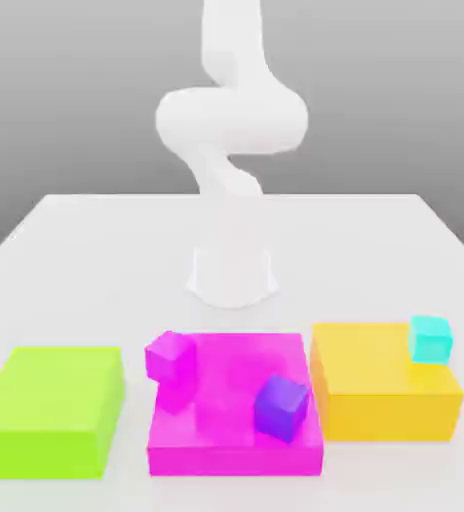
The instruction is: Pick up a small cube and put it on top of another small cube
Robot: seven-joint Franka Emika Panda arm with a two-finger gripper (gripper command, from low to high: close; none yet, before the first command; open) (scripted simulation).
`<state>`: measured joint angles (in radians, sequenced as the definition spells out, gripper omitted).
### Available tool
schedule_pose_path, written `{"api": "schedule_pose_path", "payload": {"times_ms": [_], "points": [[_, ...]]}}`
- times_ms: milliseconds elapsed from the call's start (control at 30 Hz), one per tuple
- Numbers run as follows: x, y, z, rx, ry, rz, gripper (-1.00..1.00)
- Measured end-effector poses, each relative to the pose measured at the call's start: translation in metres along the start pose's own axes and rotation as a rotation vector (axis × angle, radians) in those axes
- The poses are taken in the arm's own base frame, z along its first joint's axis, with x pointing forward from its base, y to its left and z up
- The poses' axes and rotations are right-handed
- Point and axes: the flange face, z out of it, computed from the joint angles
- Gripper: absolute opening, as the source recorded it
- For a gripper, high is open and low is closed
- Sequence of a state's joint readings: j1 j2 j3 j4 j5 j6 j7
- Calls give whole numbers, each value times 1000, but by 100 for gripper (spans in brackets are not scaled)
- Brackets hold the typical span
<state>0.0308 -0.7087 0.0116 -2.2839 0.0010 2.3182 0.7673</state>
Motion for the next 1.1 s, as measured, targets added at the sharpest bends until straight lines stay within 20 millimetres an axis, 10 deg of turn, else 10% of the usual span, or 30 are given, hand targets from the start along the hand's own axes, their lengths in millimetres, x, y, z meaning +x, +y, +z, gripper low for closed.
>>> {"api": "schedule_pose_path", "payload": {"times_ms": [500,767,1100], "points": [[-119,-84,232,-114,-341,-425,0],[-239,-97,337,-153,-525,-668,0],[-405,-59,443,-196,-738,-938,0]]}}
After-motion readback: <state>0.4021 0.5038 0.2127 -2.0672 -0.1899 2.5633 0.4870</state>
